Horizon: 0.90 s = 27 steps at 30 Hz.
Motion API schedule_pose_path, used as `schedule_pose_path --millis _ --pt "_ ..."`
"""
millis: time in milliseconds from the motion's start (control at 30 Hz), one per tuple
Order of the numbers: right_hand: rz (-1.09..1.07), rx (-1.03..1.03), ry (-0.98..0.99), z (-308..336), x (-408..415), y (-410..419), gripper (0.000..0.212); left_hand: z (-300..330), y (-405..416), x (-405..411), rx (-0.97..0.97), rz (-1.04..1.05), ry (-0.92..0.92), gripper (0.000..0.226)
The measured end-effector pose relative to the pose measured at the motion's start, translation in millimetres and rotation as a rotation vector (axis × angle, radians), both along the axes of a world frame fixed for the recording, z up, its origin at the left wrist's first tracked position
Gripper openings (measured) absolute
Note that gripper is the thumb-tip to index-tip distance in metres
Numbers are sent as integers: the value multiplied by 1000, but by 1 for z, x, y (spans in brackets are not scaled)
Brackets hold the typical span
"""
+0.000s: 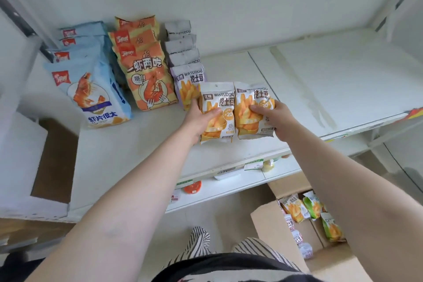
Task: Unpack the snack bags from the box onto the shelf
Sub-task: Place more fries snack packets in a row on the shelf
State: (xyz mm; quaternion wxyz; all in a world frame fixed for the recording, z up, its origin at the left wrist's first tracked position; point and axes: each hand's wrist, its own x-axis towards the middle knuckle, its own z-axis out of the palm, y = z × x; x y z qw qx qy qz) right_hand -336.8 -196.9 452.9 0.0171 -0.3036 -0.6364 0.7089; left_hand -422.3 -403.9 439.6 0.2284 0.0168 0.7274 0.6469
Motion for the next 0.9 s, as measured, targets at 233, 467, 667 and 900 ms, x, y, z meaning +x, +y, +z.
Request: schedule_pose_path --millis 233,467,667,900 --pt "-132 22 35 -10 -2 44 44 0 59 -22 -18 85 30 49" --pt "-10 0 169 -34 15 77 64 6 85 -39 -118 34 139 69" --pt "257 7 282 -55 2 51 62 -2 94 -41 -64 -48 47 32" --pt "372 -55 287 -56 -8 52 72 2 91 -39 18 -16 48 36"
